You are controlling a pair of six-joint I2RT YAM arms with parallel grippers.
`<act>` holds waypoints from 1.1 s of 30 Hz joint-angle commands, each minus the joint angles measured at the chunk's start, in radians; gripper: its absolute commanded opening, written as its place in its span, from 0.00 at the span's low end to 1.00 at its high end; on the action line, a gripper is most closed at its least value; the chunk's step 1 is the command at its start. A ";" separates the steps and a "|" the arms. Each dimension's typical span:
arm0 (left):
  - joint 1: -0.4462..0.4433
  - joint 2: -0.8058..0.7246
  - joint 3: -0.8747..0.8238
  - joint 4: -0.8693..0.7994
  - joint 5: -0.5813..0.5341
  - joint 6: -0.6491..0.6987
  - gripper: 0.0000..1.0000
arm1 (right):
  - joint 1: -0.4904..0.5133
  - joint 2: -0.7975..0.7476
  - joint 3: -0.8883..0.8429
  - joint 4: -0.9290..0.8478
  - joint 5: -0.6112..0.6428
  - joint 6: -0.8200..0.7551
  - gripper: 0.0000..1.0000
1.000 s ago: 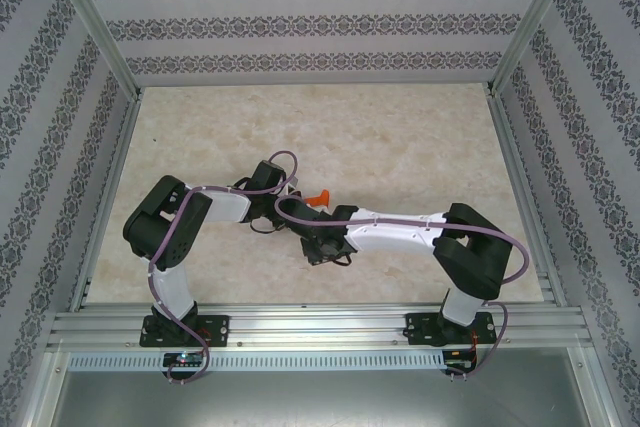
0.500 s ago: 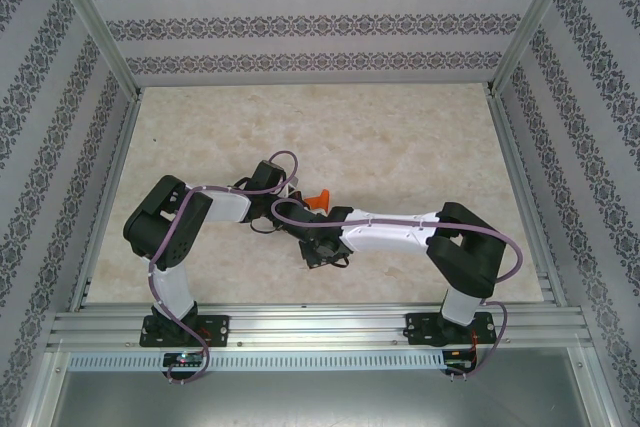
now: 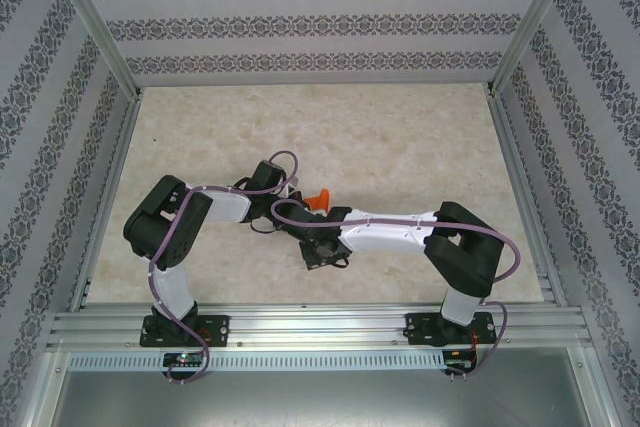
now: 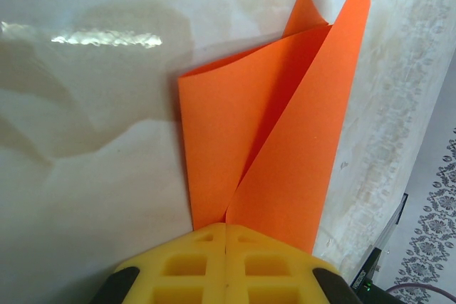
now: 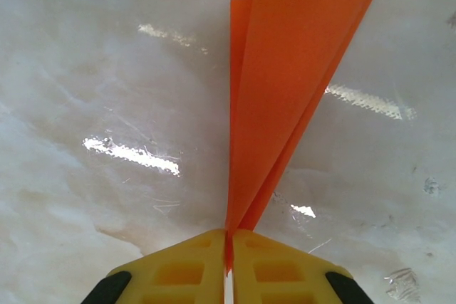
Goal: Fold a paper plane with a square sheet of paper (fold left side to right side)
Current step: Fold the wing for the fifth time at the center of the table.
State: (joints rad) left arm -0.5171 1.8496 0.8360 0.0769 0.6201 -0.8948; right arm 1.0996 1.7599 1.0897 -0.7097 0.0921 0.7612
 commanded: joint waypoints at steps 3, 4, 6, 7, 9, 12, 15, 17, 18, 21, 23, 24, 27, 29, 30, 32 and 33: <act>0.009 0.034 -0.011 -0.009 -0.036 0.023 0.02 | 0.025 0.023 0.007 -0.044 0.000 0.032 0.08; 0.009 0.034 -0.011 -0.009 -0.035 0.023 0.02 | 0.027 0.027 0.010 -0.050 0.002 0.035 0.08; 0.008 0.034 -0.011 -0.009 -0.036 0.024 0.02 | 0.032 0.037 0.019 -0.066 0.009 0.036 0.07; 0.009 0.034 -0.012 -0.009 -0.036 0.023 0.02 | 0.036 0.045 0.024 -0.077 0.011 0.036 0.07; 0.009 0.034 -0.013 -0.009 -0.036 0.023 0.02 | 0.042 0.057 0.031 -0.092 0.016 0.039 0.07; 0.009 0.034 -0.014 -0.008 -0.037 0.023 0.02 | 0.047 0.060 0.039 -0.101 0.021 0.038 0.08; 0.009 0.036 -0.012 -0.009 -0.036 0.025 0.02 | 0.048 0.027 0.024 -0.067 0.022 0.022 0.13; 0.008 0.038 -0.011 -0.010 -0.037 0.026 0.02 | 0.047 -0.015 0.006 -0.040 0.022 0.012 0.17; 0.009 0.039 -0.012 -0.011 -0.037 0.026 0.02 | 0.047 -0.044 -0.006 -0.016 0.013 0.000 0.20; 0.009 0.038 -0.012 -0.012 -0.037 0.028 0.02 | 0.037 -0.134 -0.055 0.056 -0.018 -0.038 0.28; 0.008 0.039 -0.012 -0.011 -0.037 0.028 0.02 | 0.017 -0.192 -0.092 0.093 -0.042 -0.057 0.31; 0.008 0.038 -0.013 -0.009 -0.037 0.028 0.02 | -0.003 -0.219 -0.118 0.123 -0.068 -0.068 0.34; 0.009 0.038 -0.015 -0.007 -0.038 0.028 0.02 | -0.080 -0.280 -0.205 0.248 -0.173 -0.074 0.35; 0.009 0.037 -0.017 -0.007 -0.039 0.028 0.02 | -0.133 -0.300 -0.258 0.356 -0.251 -0.062 0.33; 0.009 0.036 -0.018 -0.006 -0.039 0.028 0.02 | -0.156 -0.302 -0.282 0.414 -0.288 -0.052 0.32; 0.008 0.036 -0.020 -0.005 -0.039 0.026 0.02 | -0.192 -0.288 -0.311 0.530 -0.353 -0.024 0.27; 0.009 0.037 -0.020 -0.005 -0.039 0.027 0.02 | -0.206 -0.275 -0.318 0.573 -0.384 -0.013 0.25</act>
State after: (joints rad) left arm -0.5171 1.8515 0.8360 0.0788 0.6243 -0.8948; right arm 0.9154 1.4719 0.7956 -0.3473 -0.1558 0.7254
